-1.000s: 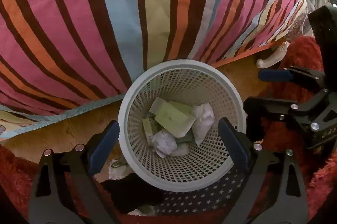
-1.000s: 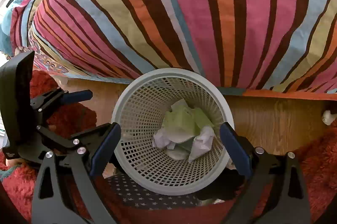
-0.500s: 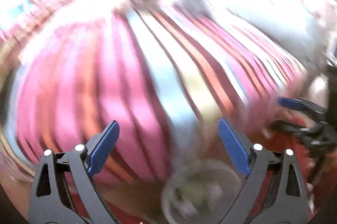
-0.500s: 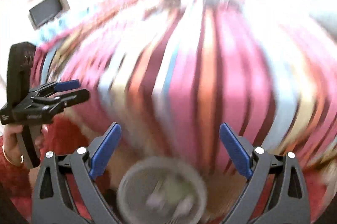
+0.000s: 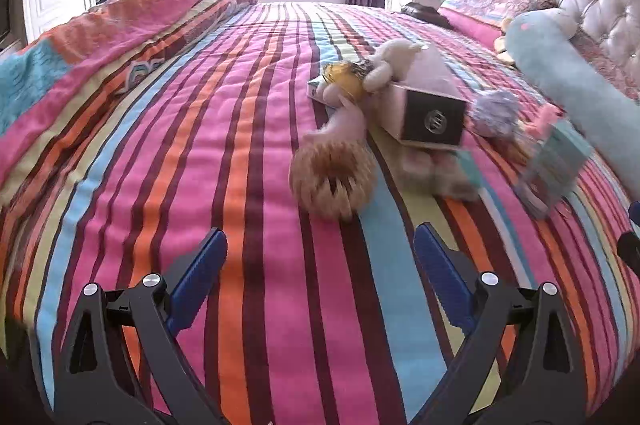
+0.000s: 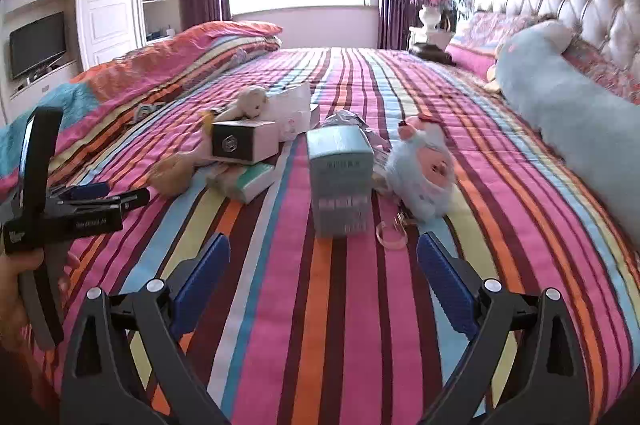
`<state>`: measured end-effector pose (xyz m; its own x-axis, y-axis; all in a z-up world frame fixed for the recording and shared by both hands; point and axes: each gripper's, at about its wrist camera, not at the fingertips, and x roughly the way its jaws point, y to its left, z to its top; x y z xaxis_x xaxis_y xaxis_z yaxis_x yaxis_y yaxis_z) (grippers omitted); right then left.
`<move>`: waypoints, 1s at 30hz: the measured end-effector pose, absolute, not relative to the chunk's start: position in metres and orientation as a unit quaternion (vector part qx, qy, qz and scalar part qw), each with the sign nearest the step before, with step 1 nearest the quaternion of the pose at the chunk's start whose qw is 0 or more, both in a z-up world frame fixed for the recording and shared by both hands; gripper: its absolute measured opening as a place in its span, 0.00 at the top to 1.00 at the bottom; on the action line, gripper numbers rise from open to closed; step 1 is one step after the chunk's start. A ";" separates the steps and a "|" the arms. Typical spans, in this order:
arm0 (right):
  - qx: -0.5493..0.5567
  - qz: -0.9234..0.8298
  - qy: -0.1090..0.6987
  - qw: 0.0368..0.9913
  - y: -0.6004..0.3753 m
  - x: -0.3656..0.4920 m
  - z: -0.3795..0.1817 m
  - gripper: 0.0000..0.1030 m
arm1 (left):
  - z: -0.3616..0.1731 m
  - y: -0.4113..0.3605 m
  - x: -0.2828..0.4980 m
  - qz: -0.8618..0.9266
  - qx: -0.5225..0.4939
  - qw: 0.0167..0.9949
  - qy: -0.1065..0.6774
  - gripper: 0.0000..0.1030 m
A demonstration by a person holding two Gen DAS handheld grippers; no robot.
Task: Collect trash
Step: 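Grasp brown ring toy with left tool while right tool grasps teal box, drop both in basket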
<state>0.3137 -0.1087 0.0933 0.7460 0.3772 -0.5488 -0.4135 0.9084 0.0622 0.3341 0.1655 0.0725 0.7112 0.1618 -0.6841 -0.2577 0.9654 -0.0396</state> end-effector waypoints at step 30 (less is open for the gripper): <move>0.032 0.249 0.307 0.918 -0.133 0.302 0.111 0.53 | 0.095 0.167 0.303 0.056 -0.091 0.926 0.361 0.46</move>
